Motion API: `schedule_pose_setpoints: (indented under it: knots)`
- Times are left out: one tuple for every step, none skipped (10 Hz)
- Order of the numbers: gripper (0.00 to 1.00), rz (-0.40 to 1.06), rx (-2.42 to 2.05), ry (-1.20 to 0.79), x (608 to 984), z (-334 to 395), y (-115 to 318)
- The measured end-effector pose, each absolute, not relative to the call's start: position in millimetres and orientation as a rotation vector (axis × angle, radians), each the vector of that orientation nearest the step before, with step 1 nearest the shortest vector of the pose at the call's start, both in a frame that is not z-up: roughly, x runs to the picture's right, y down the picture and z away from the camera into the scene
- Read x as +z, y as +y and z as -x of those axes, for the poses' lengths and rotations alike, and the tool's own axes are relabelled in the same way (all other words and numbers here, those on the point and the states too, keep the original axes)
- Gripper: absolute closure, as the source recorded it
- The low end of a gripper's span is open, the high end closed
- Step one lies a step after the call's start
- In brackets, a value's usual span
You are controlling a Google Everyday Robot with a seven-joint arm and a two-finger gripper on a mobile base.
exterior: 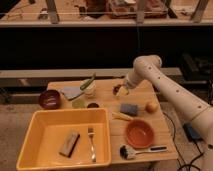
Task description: Place fork in purple bowl
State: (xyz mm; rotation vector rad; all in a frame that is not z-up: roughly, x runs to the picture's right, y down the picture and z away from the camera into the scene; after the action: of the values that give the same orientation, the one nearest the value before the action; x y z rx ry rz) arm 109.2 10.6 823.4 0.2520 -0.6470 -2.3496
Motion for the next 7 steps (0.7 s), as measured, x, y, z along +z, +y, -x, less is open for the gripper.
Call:
schedule_pose_setpoints:
  knots:
    - [0.2, -0.256, -2.338, -0.625, 808, -103, 20]
    - [0.2, -0.258, -2.328, -0.605, 794, -98, 30]
    - [0.2, -0.259, -2.326, -0.595, 789, -96, 34]
    - [0.2, -0.259, -2.322, -0.593, 783, -94, 38]
    - [0.2, -0.254, -2.314, -0.608, 784, -94, 39]
    - [0.2, -0.223, -2.293, -0.646, 784, -91, 34]
    - [0.2, -0.167, -2.266, -0.686, 784, -82, 27]
